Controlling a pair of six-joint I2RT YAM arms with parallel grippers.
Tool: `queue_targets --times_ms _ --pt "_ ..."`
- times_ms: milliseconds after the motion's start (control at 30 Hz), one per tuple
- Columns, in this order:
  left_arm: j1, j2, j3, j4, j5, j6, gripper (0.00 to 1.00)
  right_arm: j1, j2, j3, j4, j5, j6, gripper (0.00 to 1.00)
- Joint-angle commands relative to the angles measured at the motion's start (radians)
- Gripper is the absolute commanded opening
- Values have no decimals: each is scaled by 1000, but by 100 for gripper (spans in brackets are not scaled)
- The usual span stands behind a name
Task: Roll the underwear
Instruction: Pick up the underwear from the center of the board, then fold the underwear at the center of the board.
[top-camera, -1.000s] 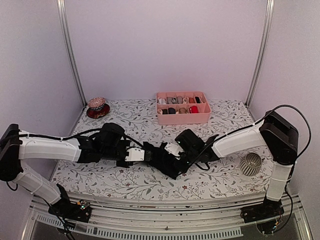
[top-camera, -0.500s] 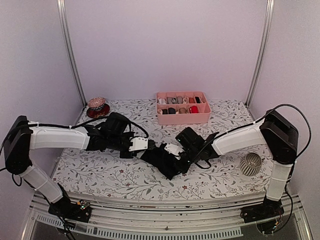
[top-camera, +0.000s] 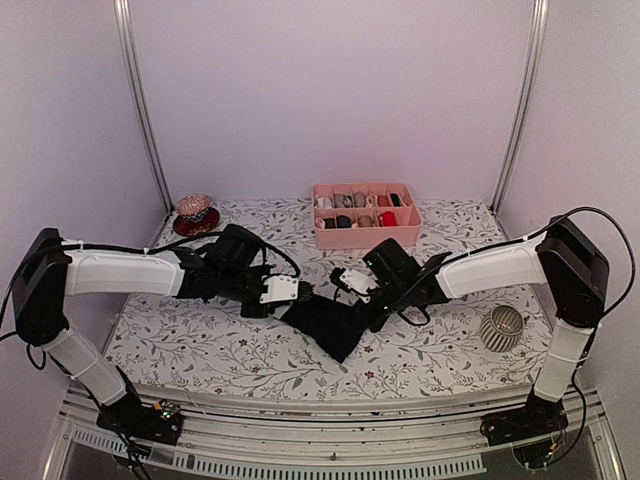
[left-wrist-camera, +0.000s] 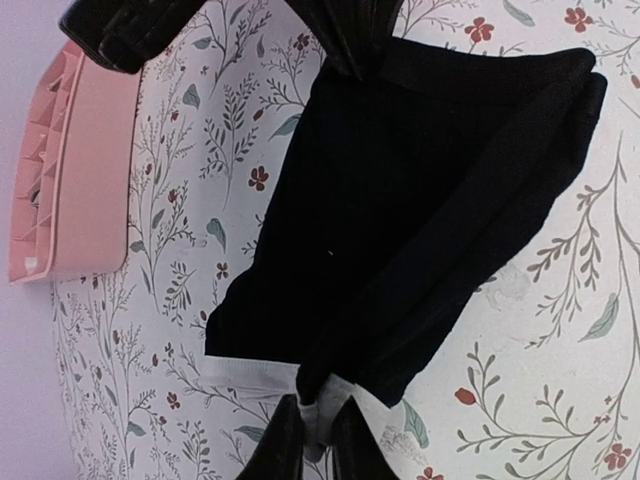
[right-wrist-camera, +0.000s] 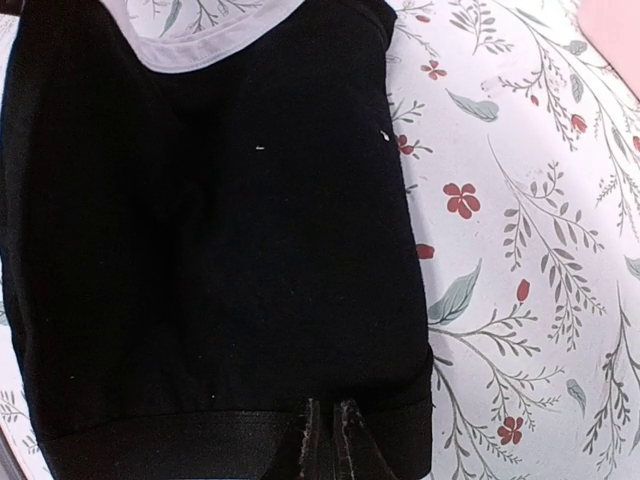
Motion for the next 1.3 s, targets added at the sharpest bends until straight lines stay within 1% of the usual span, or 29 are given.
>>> queue_targets --times_ms 0,200,400,633,767,1000,1067,1200,1267 --pt "11 13 24 -22 14 -4 13 -16 -3 22 -12 30 19 9" --pt "14 13 36 -27 16 -2 13 -36 46 17 -44 41 23 5" --pt "28 61 106 -58 31 -26 13 -36 89 8 -47 22 18 3" --pt "77 164 221 -121 73 -75 14 -38 80 -17 -14 13 11 3" --pt "111 240 314 -162 93 -111 14 -39 81 -27 4 5 7 3" --pt "134 385 452 -257 89 -152 15 -44 72 -44 28 5 12 3" --pt "135 434 473 -272 92 -158 15 -46 63 -50 38 6 13 3" --pt "135 453 482 -279 105 -156 17 -47 46 -55 48 15 15 3" --pt "135 457 482 -281 113 -155 20 -47 35 -57 51 25 15 3"
